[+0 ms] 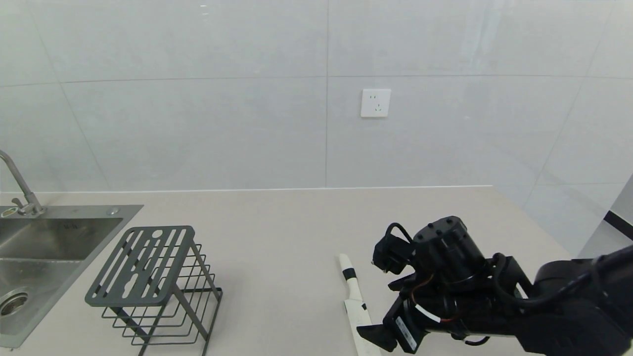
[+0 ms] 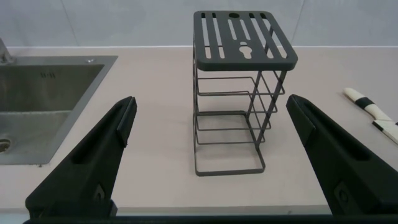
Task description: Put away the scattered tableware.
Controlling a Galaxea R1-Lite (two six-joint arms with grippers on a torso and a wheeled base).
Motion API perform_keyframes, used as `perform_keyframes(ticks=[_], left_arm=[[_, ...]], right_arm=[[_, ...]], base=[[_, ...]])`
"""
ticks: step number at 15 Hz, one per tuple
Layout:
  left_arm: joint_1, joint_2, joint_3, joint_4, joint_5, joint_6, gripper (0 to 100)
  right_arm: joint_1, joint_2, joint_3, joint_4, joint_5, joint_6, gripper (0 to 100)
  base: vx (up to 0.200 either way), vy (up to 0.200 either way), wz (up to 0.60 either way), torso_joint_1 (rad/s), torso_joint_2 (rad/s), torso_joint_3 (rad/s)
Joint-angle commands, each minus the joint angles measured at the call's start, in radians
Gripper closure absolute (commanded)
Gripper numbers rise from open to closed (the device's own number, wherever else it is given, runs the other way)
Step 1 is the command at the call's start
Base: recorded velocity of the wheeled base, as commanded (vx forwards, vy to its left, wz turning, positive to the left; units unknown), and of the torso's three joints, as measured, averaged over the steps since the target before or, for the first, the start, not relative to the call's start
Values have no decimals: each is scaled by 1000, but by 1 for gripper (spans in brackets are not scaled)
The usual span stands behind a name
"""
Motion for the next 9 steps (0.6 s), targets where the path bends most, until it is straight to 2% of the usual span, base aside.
perform_keyframes(ticks=[1,4,9], left_arm=[[0,1,0,0,0,0,0],[0,1,0,0,0,-1,0],[0,1,0,0,0,-3,0]], right_arm=[[0,187,0,-106,-46,42,0],[-1,300,-3,-223,-52,42,0],[-29,358,-59,-224,-76,43,0]], base=[[0,0,0,0,0,0],[0,0,0,0,0,0],[0,0,0,0,0,0]])
